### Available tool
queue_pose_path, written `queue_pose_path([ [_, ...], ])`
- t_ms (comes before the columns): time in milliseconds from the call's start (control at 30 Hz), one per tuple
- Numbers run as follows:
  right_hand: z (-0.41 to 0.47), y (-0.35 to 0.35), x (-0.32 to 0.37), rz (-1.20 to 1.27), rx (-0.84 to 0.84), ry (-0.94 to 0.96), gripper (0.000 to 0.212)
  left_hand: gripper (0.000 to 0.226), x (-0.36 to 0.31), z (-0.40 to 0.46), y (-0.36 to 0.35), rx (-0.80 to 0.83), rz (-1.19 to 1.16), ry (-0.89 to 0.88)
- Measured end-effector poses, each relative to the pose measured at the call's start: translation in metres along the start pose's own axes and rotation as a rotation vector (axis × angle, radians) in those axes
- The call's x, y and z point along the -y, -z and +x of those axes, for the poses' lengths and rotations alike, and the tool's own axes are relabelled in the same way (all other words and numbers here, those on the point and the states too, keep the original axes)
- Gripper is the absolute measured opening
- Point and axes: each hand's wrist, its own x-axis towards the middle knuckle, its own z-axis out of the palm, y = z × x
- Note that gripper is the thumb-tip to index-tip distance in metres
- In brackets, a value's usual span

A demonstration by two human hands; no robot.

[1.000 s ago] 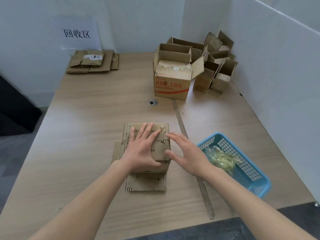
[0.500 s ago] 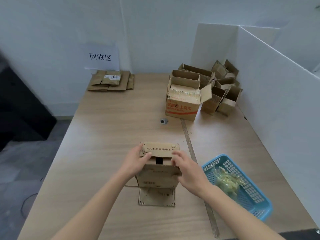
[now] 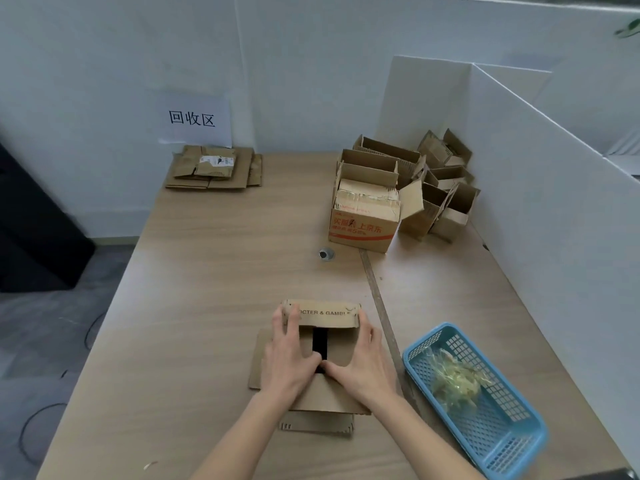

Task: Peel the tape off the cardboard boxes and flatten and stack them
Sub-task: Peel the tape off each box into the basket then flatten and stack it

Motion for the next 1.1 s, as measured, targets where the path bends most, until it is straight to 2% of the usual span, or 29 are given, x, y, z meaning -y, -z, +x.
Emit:
queue_pose_path([
  [133, 0.005, 0.006, 0.018, 0.217, 0.035, -0.018, 0.13, 0.107, 0.018, 0.002, 0.023, 0.059, -0.177, -0.054],
  [200, 0.01, 0.017, 0.019, 0.258, 0.076, -0.04, 0.124, 0.099, 0.015, 0.002, 0.033, 0.022, -0.385, -0.004],
  [300, 0.017, 0.031, 0.01, 0.422, 0.193, -0.105, 0.101, 0.081, 0.01, 0.006, 0.049, 0.011, -0.668, 0.14],
  [433, 0.018, 0.043, -0.007, 0.592, 0.222, -0.133, 0.062, 0.061, 0.012, 0.009, 0.066, 0.097, -0.656, 0.169],
  [500, 0.018, 0.047, -0.012, 0.623, 0.242, -0.185, 0.048, 0.064, 0.016, 0.011, 0.07, 0.158, -0.64, 0.242],
  [600, 0.02, 0.048, -0.014, 0.685, 0.253, -0.251, 0.062, 0.066, 0.015, 0.014, 0.072, 0.26, -0.587, 0.309],
  [667, 0.025, 0.048, -0.01, 0.649, 0.244, -0.237, 0.064, 0.056, 0.01, 0.017, 0.072, 0.287, -0.582, 0.329],
  [767, 0.035, 0.053, -0.006, 0.577, 0.166, -0.251, 0.052, 0.044, -0.003, 0.018, 0.077, 0.203, -0.612, 0.304],
  [867, 0.041, 0.078, 0.007, 0.657, 0.12, -0.215, 0.053, 0.048, -0.019, 0.018, 0.091, 0.099, -0.687, 0.231],
  [933, 0.042, 0.102, 0.022, 0.739, 0.148, -0.154, 0.067, 0.059, -0.033, 0.017, 0.103, 0.069, -0.728, 0.155],
  [1033, 0.042, 0.14, 0.047, 0.836, 0.164, -0.107, 0.106, 0.079, -0.052, 0.016, 0.121, 0.041, -0.77, 0.081],
  [1100, 0.045, 0.16, 0.057, 0.901, 0.145, -0.12, 0.106, 0.08, -0.059, 0.013, 0.128, 0.033, -0.714, 0.003],
])
